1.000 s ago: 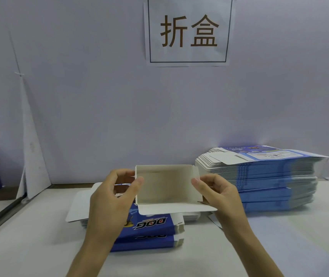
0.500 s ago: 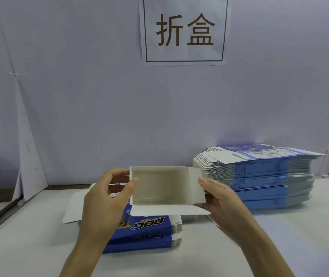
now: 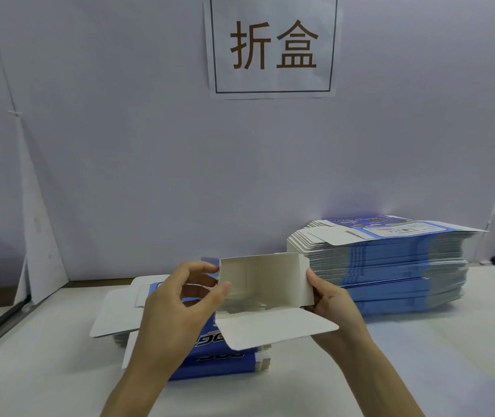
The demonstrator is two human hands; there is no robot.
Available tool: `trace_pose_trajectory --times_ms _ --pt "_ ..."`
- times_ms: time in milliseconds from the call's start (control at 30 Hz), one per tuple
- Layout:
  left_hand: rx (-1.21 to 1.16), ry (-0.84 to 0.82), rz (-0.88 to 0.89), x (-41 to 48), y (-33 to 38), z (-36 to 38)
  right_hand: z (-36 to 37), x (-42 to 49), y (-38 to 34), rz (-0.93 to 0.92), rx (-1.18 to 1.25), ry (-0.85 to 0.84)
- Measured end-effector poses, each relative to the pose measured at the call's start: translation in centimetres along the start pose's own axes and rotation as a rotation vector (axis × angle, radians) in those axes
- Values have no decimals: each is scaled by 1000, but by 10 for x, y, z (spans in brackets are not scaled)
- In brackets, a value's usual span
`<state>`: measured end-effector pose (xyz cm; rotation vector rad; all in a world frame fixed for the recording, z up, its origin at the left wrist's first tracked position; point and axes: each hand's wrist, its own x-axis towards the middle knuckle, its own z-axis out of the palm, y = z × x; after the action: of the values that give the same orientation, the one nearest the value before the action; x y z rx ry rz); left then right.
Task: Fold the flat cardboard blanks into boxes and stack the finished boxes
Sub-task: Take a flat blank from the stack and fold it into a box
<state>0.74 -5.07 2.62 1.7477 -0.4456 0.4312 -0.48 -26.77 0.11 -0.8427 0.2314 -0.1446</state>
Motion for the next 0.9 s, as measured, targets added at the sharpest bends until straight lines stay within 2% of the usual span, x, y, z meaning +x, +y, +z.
trace_pose_trajectory --times_ms 200,300,367,567,733,800,900 --pt "-145 -2 -98 7 -7 -10 1 3 3 48 84 -57" --pt "-493 -95 -376 10 -26 -9 0 2 5 76 46 -96" --pt "-670 -164 -487 8 -35 -9 0 1 6 90 7 -112" --pt "-778 -238 -429 15 -49 -15 -3 3 6 76 49 -158" --pt "-940 -206 -501 4 -55 0 -3 3 11 126 -12 -158" --pt "-864 -232 -472 7 -51 -4 -6 6 8 73 -16 -149" --pt "-634 -360 -301 12 -39 -18 -12 6 -2 -3 -14 -166"
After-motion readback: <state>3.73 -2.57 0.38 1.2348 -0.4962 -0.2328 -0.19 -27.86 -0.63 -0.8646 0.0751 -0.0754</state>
